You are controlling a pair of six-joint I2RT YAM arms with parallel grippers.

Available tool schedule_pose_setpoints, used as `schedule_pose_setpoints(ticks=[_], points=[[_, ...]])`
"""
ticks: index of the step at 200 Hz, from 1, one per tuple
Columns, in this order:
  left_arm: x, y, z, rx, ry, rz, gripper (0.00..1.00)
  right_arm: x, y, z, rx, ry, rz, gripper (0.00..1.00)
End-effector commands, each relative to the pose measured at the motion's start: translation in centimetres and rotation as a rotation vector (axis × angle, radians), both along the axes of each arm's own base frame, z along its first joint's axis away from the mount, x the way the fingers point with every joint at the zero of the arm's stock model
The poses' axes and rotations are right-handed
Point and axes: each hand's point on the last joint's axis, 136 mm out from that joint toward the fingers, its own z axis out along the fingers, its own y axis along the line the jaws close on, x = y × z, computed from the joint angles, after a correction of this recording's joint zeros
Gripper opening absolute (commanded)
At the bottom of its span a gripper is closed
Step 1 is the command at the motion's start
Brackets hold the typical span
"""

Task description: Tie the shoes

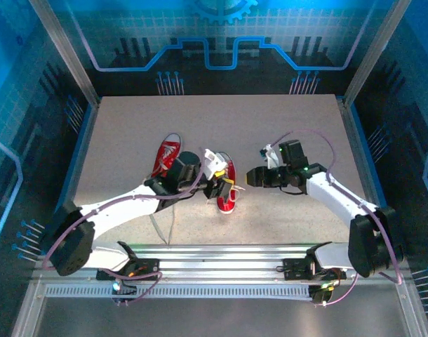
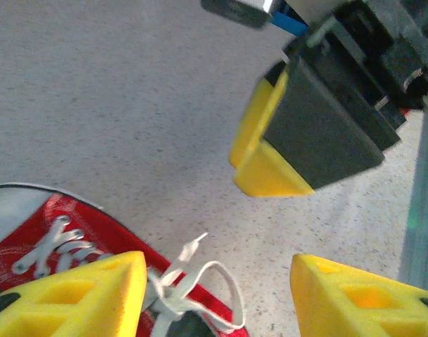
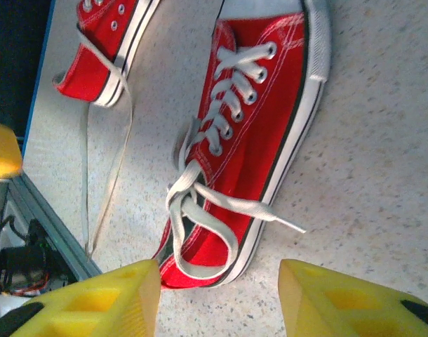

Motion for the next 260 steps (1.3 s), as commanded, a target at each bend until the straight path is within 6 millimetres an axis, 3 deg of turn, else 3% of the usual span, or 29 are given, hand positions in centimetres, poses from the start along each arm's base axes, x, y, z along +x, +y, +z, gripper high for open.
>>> schedule_pose_setpoints(ticks=[1,19,40,98,132,168,223,260], points=[[1.7,3.4,-1.7,0.019,0.059,0.167,0.57,-0.9,1.1,-1.6,0.001,0.055,0.001,0.49],[2.8,5.3,-2.8,-0.037,0.203,0.251,0.58,-1.5,1.9,-2.7,-0.002,0.072,0.011,0.49],[3.6,5.6,-4.2,-0.075,0.316,0.259,0.55,-2.0,2.6,-4.0,-0.017,0.101,0.027,0.50],[5.3,3.5,-7.9,-0.092,0.525,0.263,0.50,-2.0,4.3,-5.9,-0.008,0.150,0.069,0.49],[5.9,2.5,-9.0,-0.120,0.592,0.262,0.49,-2.0,4.9,-6.5,-0.007,0.169,0.091,0.47],[5.7,1.8,-9.8,-0.135,0.657,0.239,0.45,-2.0,5.1,-6.2,-0.010,0.163,0.110,0.35],[4.8,1.2,-10.3,-0.191,0.725,0.220,0.40,-1.9,5.2,-5.5,-0.029,0.127,0.119,0.06],[4.7,1.0,-10.3,-0.209,0.737,0.212,0.34,-1.8,5.0,-5.4,-0.046,0.115,0.122,0.00]])
